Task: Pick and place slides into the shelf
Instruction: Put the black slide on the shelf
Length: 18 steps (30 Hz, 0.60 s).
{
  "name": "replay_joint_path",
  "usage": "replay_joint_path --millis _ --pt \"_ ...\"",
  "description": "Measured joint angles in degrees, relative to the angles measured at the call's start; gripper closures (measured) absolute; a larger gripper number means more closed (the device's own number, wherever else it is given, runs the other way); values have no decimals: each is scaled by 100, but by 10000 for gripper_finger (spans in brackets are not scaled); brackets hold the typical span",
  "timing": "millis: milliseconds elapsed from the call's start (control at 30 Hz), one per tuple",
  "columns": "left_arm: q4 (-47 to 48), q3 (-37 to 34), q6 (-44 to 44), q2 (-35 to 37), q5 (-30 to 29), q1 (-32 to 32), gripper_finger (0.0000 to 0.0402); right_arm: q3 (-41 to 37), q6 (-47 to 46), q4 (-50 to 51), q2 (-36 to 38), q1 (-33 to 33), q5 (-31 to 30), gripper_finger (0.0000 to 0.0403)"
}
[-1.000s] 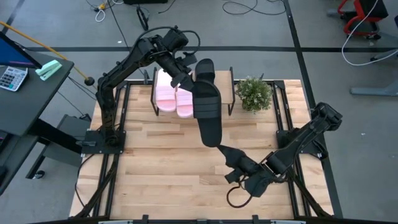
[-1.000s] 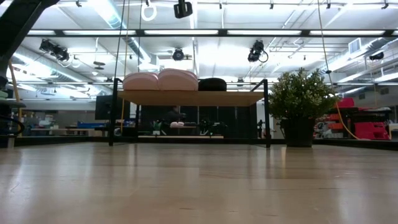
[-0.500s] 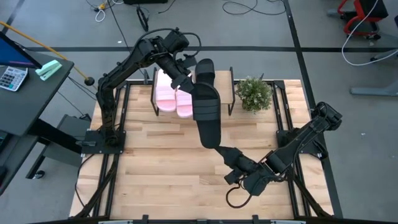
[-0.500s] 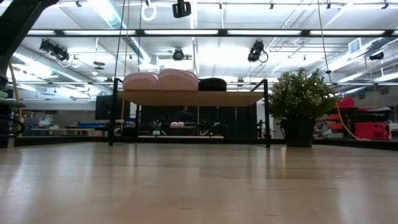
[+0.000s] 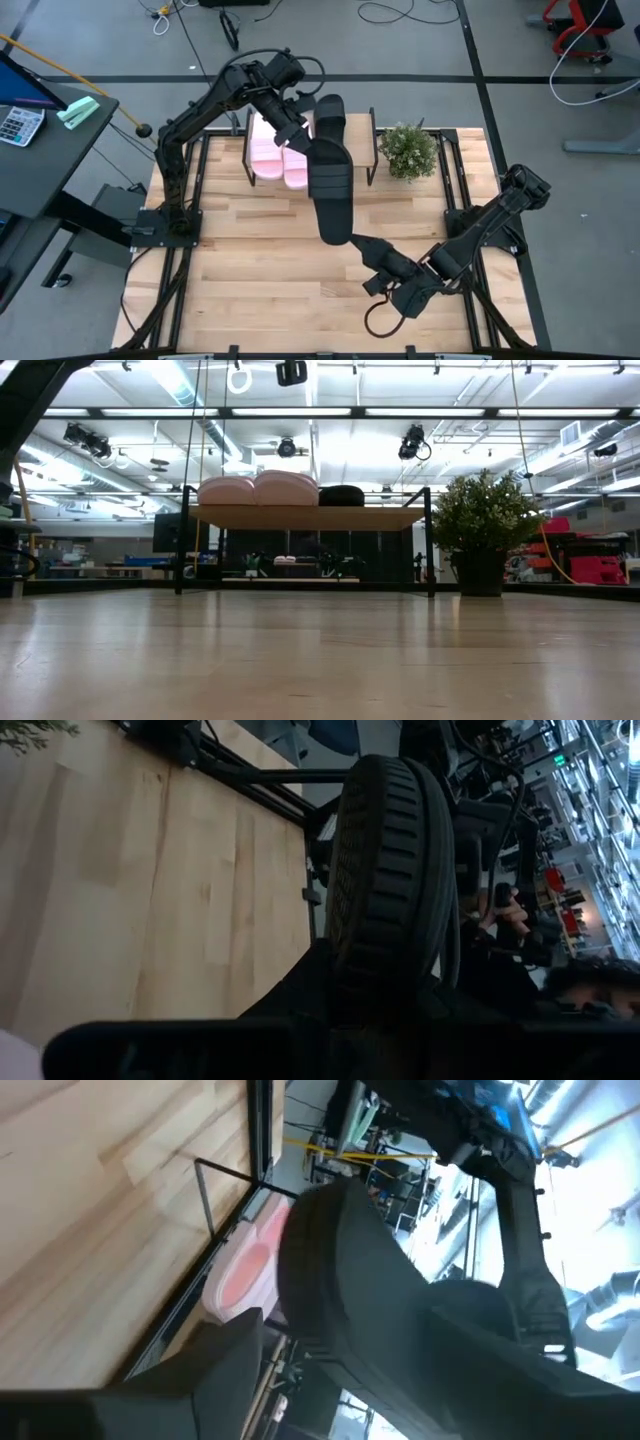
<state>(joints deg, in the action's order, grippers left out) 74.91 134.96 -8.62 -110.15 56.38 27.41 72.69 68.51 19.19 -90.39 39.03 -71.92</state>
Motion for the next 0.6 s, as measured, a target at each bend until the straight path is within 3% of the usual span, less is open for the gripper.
replay_joint_path --millis 267,600 --pt "-157 0 26 0 -1 -95 342 0 -250 -13 -17 -281 577 141" --pt "-376 0 93 0 -31 -130 342 0 -120 -124 -234 -606 656 159"
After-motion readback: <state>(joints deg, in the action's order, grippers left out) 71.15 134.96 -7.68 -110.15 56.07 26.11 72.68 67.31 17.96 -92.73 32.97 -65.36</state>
